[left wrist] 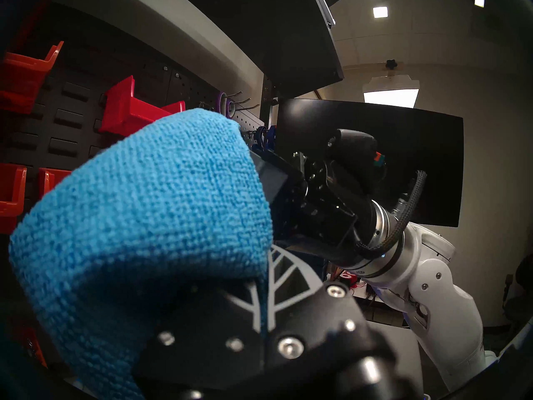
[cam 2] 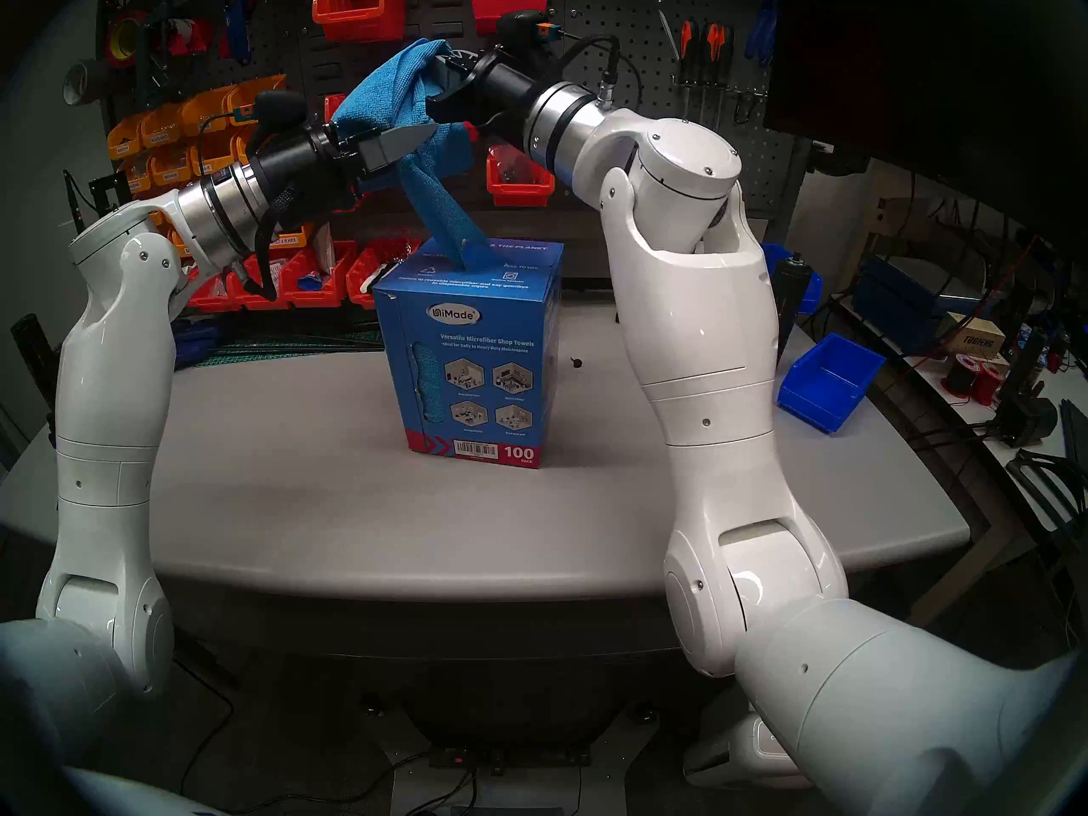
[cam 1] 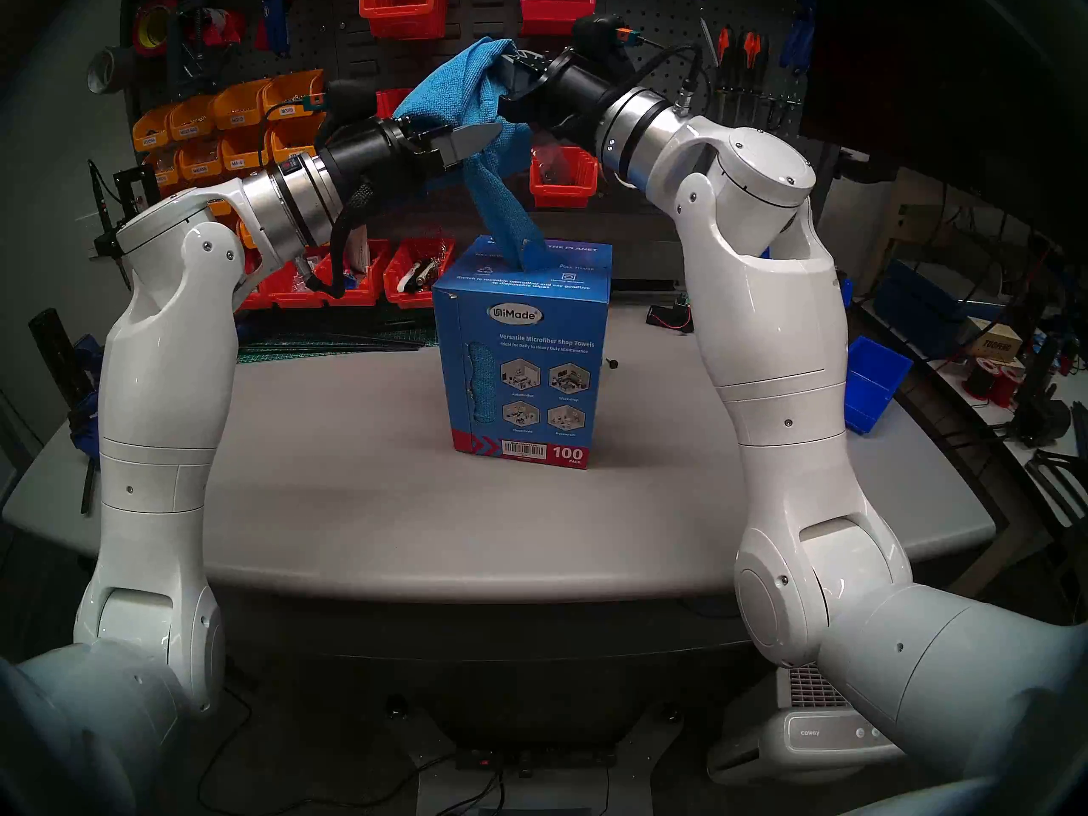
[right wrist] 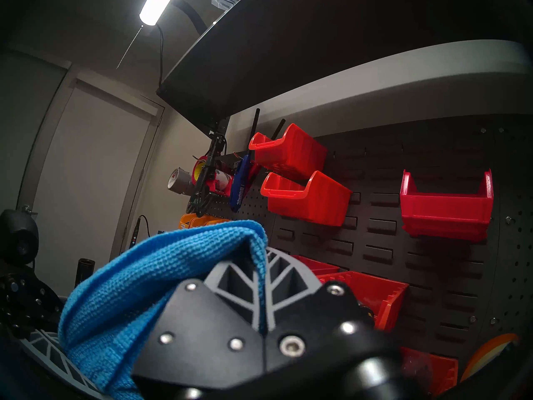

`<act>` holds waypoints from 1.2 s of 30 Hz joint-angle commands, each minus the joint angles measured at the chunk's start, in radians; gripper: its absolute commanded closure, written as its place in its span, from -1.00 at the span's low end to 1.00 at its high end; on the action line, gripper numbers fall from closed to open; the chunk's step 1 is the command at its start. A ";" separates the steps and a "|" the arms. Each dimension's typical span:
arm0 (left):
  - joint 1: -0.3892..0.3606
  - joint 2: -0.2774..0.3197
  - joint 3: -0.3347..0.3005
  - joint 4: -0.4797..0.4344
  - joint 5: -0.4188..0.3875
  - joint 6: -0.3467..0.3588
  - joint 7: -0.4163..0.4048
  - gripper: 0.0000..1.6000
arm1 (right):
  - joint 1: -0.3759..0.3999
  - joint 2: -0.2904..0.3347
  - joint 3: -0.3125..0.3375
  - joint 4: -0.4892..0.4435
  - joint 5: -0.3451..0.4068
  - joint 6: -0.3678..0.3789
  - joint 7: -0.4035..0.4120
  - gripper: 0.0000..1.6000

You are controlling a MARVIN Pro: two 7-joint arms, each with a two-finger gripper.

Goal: Take out a shop towel

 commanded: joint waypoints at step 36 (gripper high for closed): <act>-0.171 -0.045 0.103 0.117 0.013 -0.019 0.012 1.00 | 0.041 -0.023 0.048 -0.023 -0.030 -0.007 -0.015 1.00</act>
